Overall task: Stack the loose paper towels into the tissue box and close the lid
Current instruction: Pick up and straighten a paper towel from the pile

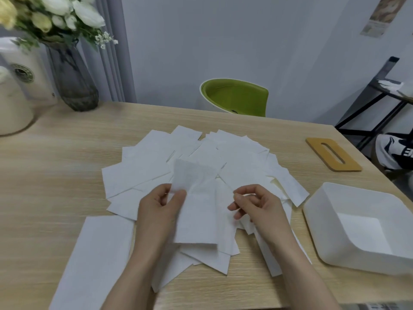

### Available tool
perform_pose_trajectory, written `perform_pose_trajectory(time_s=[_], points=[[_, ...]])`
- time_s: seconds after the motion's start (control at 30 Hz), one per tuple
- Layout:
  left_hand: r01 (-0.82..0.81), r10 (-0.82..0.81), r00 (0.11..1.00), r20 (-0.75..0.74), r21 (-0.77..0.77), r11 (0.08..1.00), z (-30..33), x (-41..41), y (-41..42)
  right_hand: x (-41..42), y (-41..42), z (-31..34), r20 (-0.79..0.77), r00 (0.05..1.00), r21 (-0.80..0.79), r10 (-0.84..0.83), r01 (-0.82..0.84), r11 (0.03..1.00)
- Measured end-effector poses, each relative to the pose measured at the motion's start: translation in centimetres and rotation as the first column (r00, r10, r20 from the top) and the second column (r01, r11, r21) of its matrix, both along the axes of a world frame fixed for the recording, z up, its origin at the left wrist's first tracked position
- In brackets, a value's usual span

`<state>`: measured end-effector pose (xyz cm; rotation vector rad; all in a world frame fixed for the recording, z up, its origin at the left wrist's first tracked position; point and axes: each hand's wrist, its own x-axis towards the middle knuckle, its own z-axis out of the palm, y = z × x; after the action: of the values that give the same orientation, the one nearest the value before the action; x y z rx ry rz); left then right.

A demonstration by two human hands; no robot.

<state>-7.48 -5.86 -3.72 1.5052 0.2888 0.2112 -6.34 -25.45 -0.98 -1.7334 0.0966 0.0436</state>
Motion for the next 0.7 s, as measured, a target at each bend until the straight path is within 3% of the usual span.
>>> perform_pose_trajectory(time_s=[0.2,0.37,0.6,0.7], points=[[-0.068,0.066,0.995,-0.081,-0.032,0.997,-0.9,-0.2,2.5,-1.0,-1.5,-2.0,-0.031,0.992,-0.205,-0.121,0.112,0.972],[-0.031,0.031,0.992,-0.118,-0.001,1.0,-1.4,-0.4,2.2,-1.6,-0.7,-3.2,-0.086,0.993,-0.409,-0.085,0.042,0.911],[-0.006,0.007,0.992,-0.128,0.014,1.0,-1.9,-0.7,1.8,-1.7,0.4,-3.1,-0.097,0.994,-0.293,-0.048,0.017,0.956],[-0.002,0.005,0.991,-0.136,0.023,1.0,-2.1,-0.7,1.6,-1.6,0.8,-3.1,-0.093,0.994,-0.168,-0.049,0.033,0.985]])
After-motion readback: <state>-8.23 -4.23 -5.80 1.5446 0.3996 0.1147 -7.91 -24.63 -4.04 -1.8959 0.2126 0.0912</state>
